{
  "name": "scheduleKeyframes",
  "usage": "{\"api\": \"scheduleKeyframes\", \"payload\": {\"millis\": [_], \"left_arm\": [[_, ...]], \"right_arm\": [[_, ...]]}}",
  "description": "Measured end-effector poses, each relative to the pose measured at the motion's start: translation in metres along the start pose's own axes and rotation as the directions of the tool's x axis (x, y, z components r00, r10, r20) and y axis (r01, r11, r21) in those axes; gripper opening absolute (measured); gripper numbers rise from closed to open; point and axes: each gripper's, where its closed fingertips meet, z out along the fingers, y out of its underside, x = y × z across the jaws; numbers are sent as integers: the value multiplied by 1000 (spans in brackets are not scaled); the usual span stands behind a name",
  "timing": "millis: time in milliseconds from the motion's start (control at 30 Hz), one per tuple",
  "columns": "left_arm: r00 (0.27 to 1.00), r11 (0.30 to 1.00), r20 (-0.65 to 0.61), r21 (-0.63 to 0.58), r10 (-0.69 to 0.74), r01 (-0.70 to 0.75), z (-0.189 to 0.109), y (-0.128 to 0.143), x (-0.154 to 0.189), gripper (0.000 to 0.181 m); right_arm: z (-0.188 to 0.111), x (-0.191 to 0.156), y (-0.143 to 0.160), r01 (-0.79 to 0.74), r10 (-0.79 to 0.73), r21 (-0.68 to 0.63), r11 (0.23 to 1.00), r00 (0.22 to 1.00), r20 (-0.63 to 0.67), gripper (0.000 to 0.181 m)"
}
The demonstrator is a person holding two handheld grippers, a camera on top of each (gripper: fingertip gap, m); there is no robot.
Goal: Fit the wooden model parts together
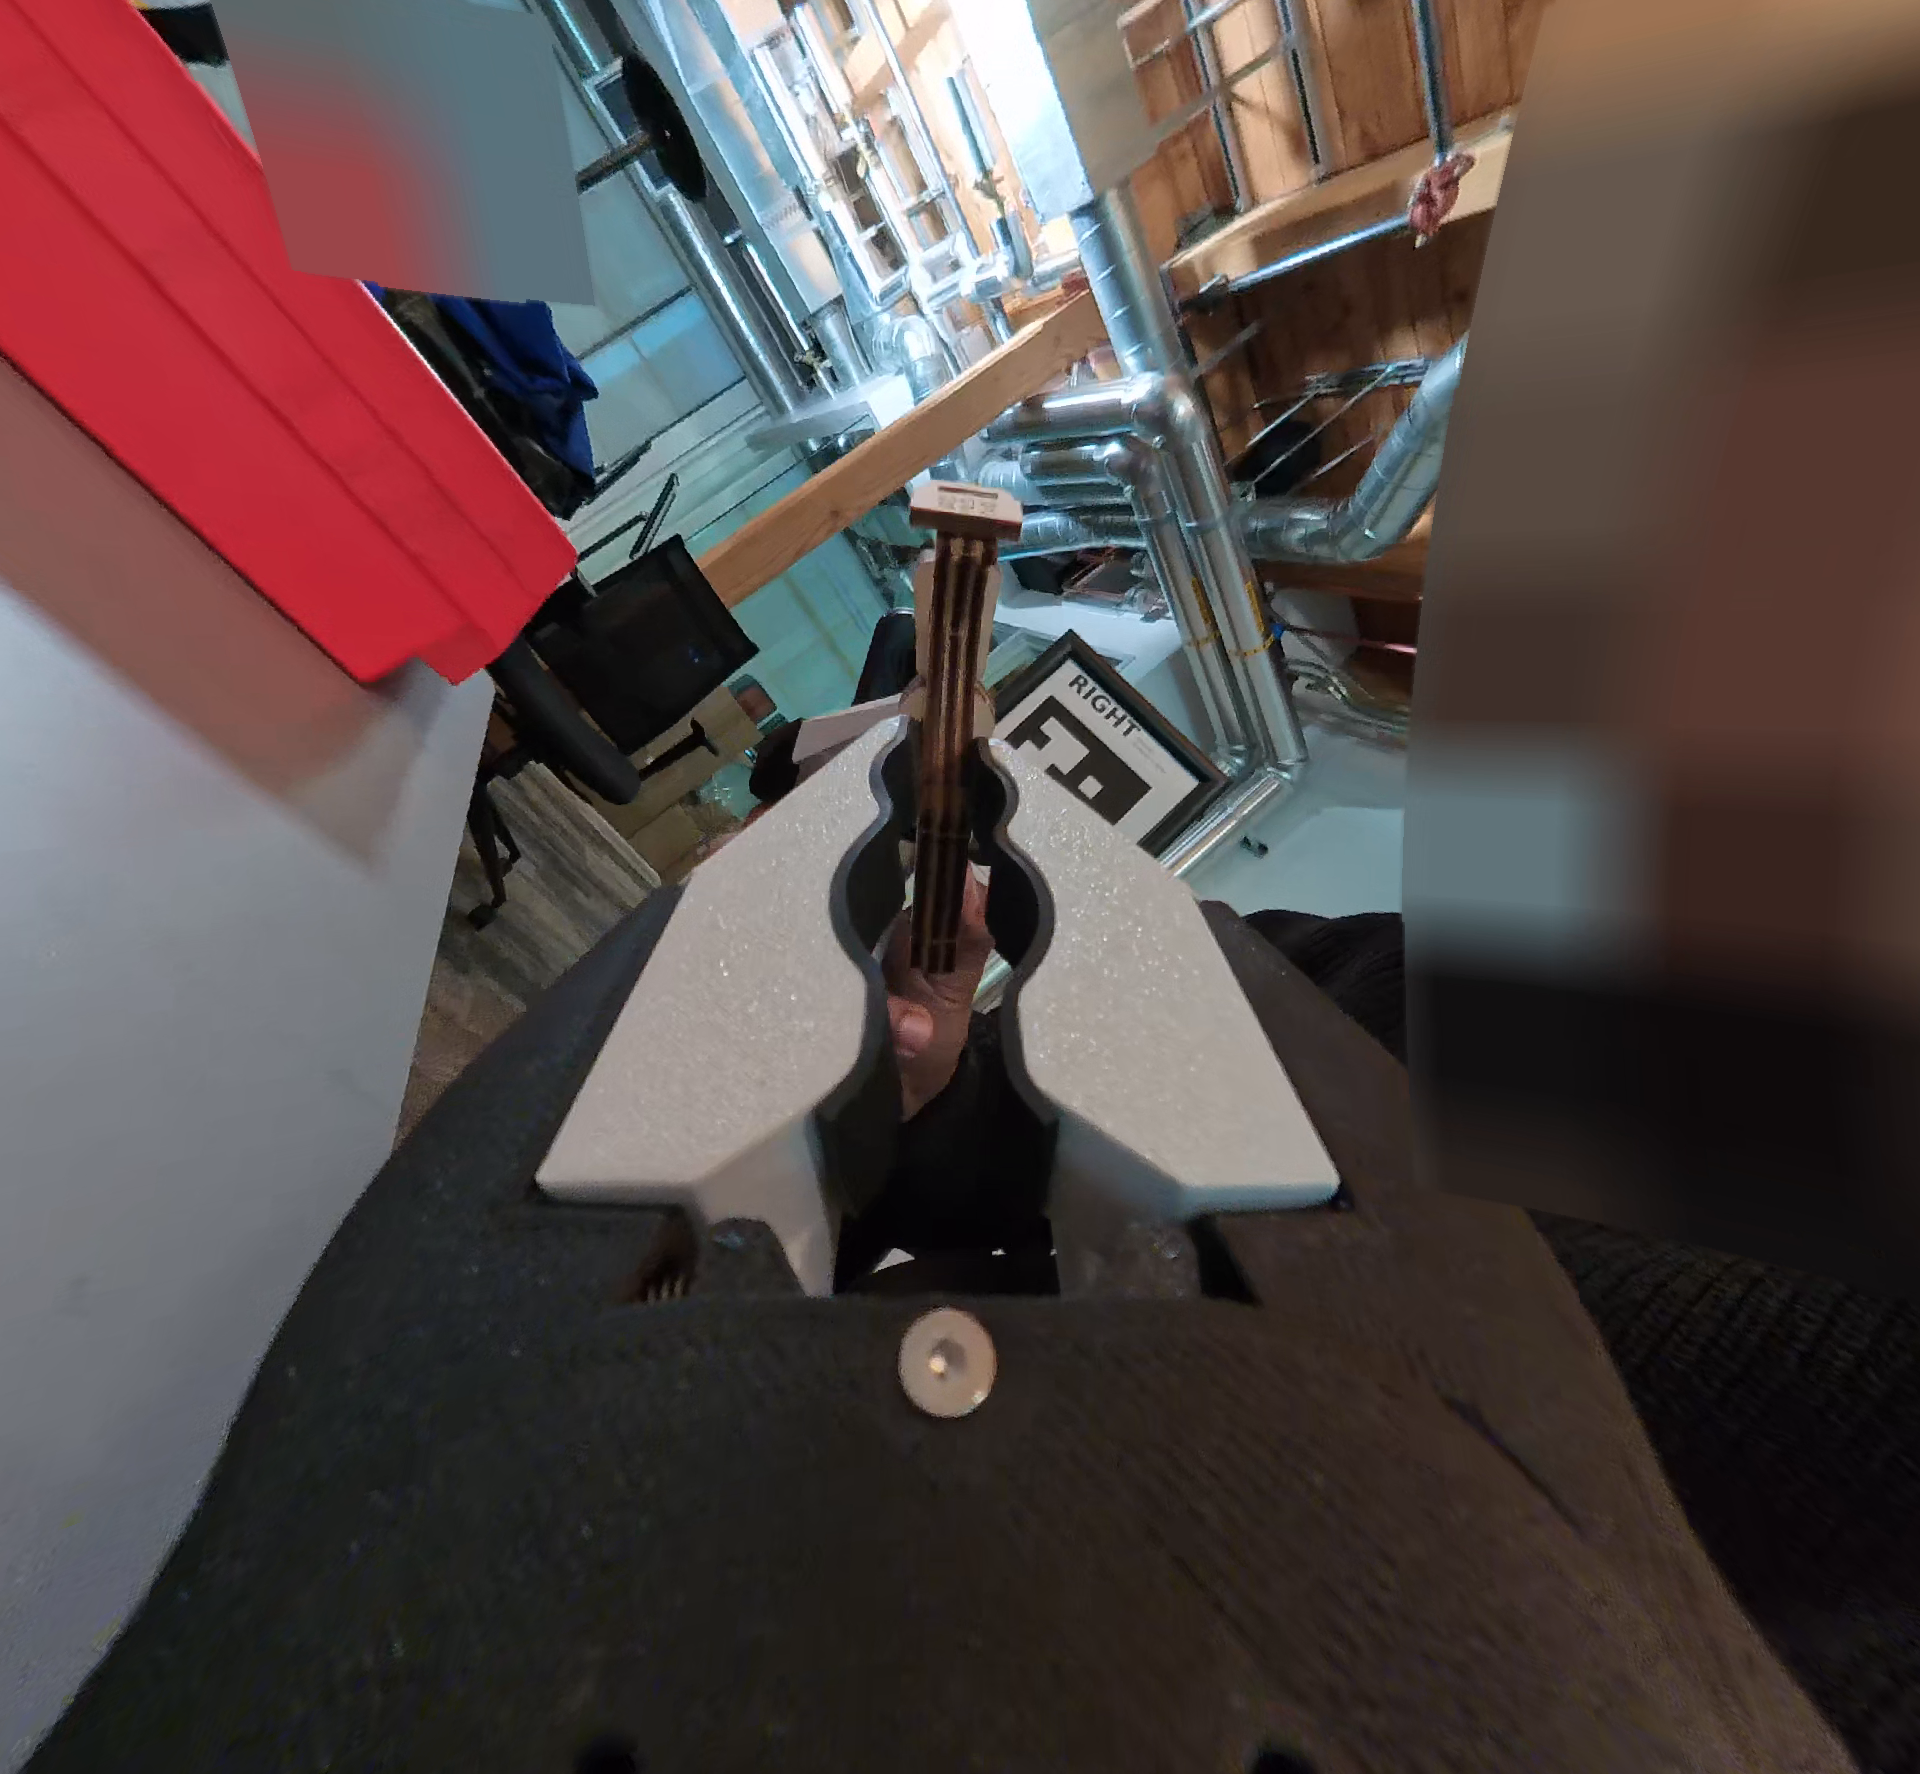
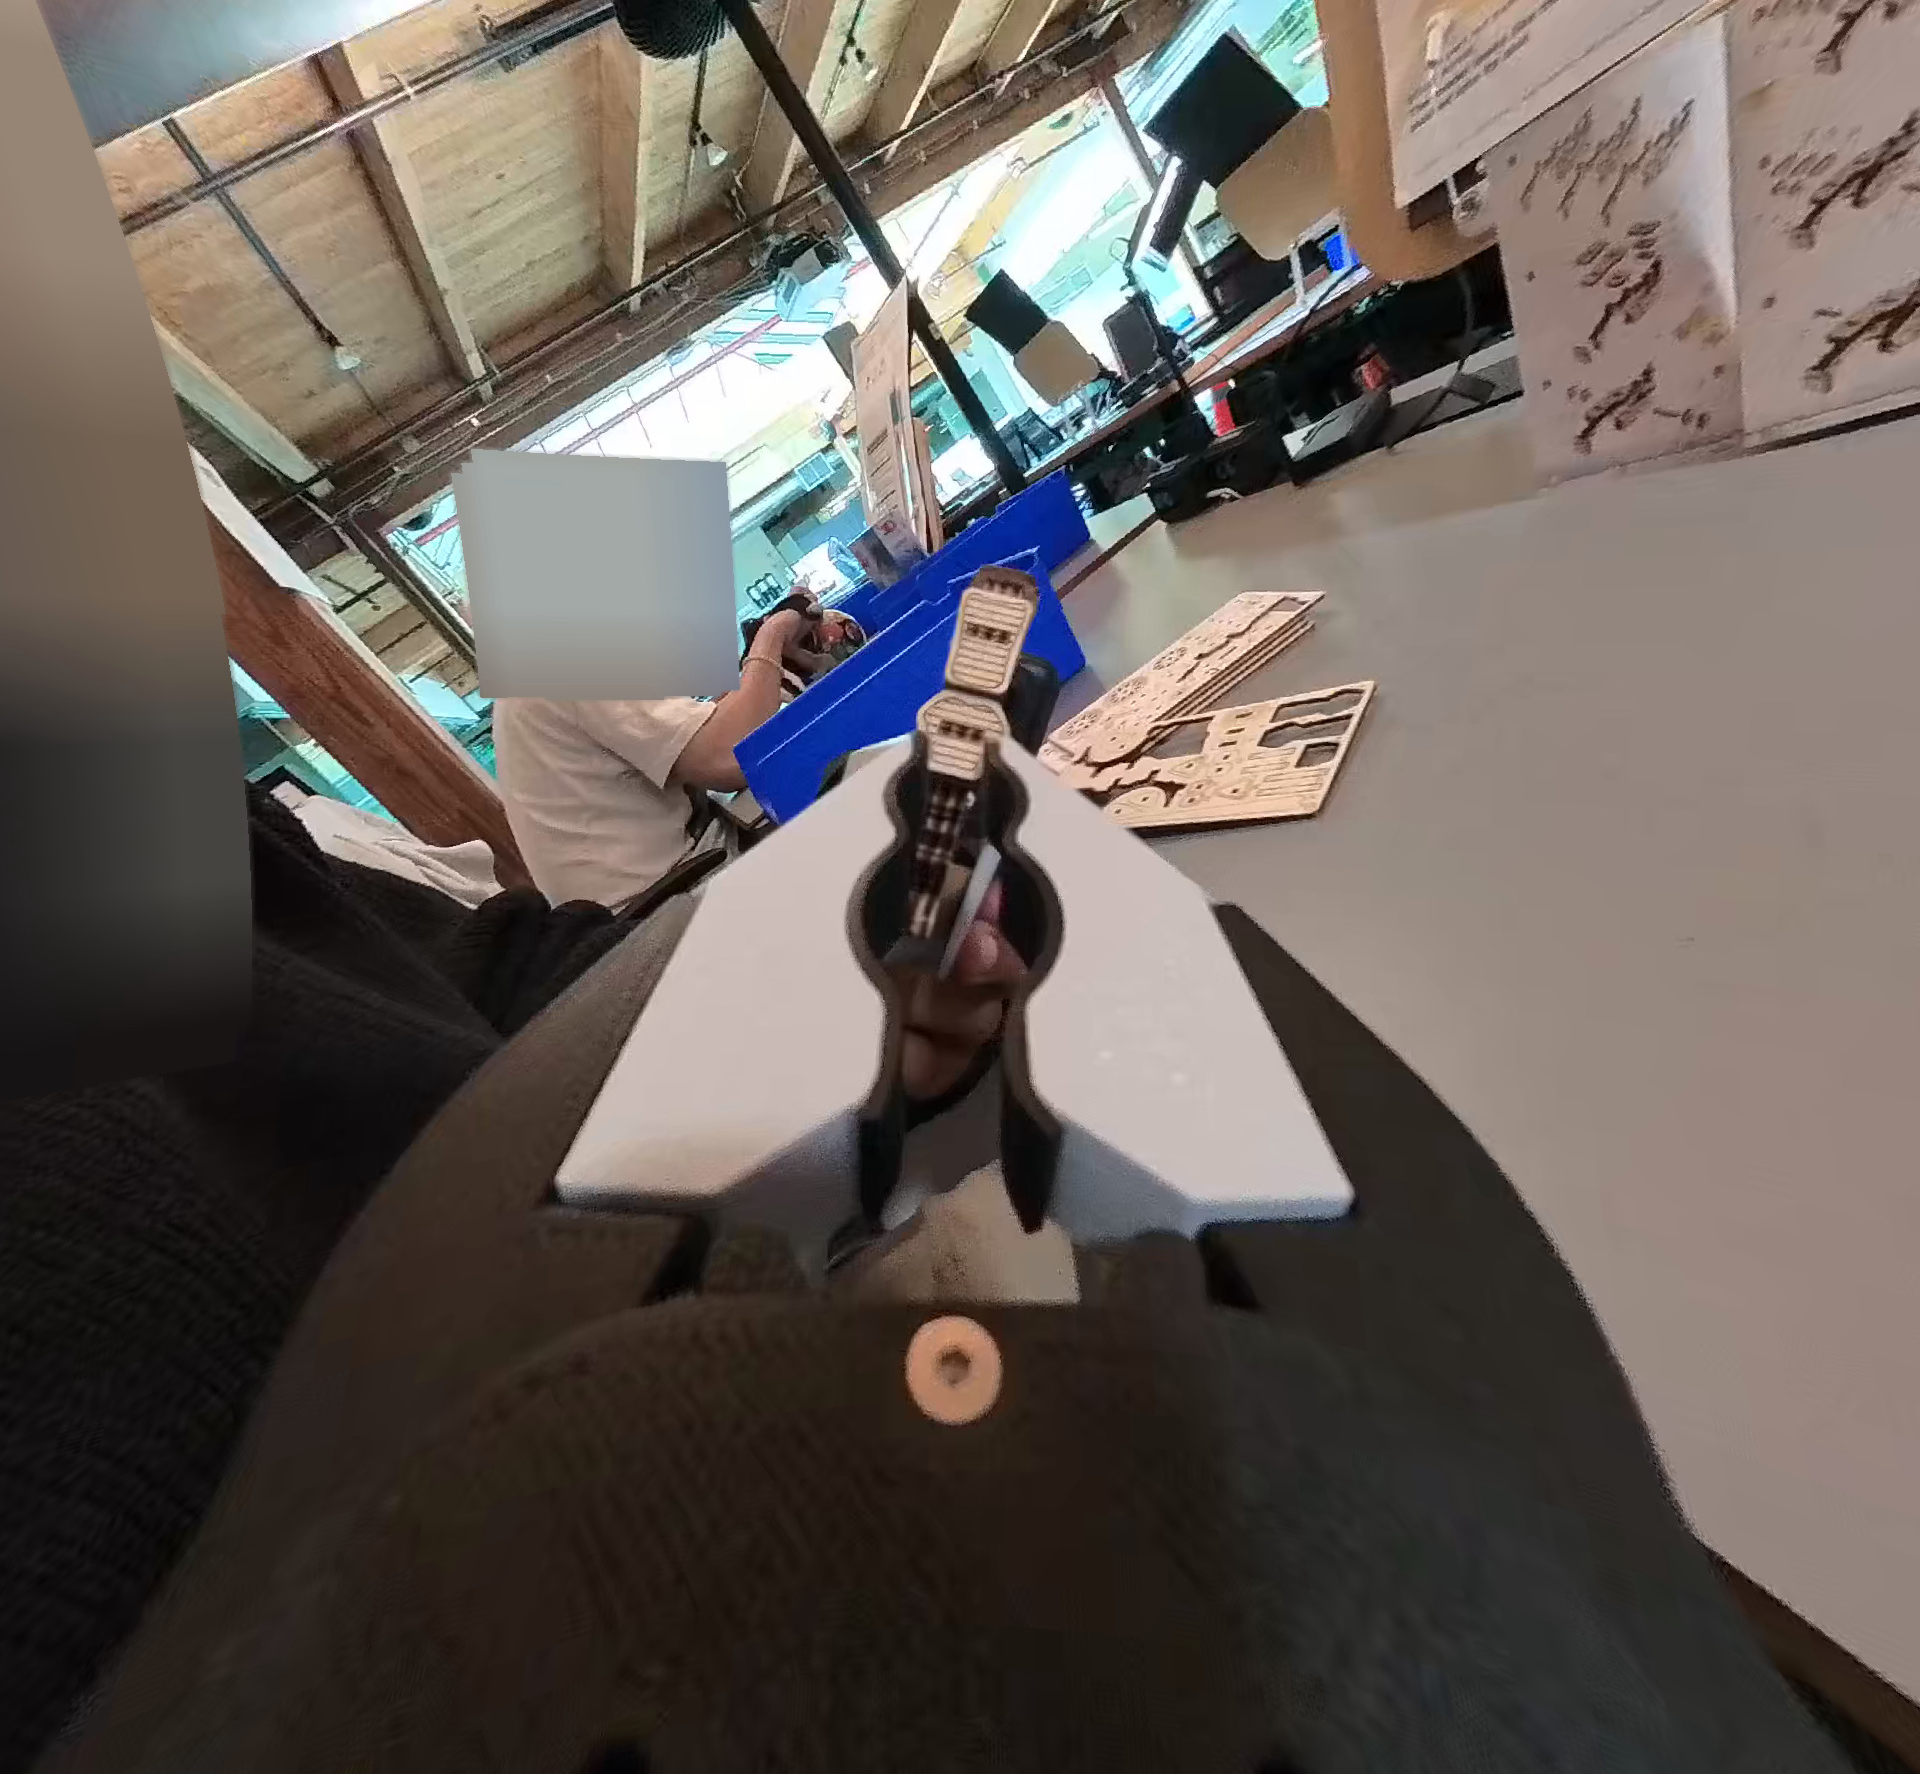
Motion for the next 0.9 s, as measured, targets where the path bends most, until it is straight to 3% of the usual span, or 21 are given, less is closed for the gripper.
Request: {"api": "scheduleKeyframes", "payload": {"millis": [167, 333, 500, 633, 800, 900], "left_arm": [[1000, 999, 1, -32, 27, -27, 4, 5, 3, 7], [1000, 1000, 16, -22, 19, -18, 2, 4, -1, 8], [1000, 1000, 19, -19, 20, -19, 2, 3, -1, 8], [1000, 1000, 24, 25, -6, 5, -1, -2, -3, 7], [1000, 1000, 11, 6, -3, 3, 0, -1, 0, 8], [1000, 1000, 5, -4, -9, 9, 3, 3, 1, 9]], "right_arm": [[-12, 6, -20, 18, -12, 106, 994, 999, -52, 12], [0, 4, -3, 2, -1, 20, 1000, 999, -40, 10], [-16, 3, -29, 62, -52, 150, 987, 996, -69, 0], [3, -1, 0, 16, -16, -8, 1000, 999, -34, 0], [-16, 2, -32, 82, -71, 140, 987, 994, -83, 0], [1, -2, -5, 58, -57, 10, 998, 997, -55, 0]]}}
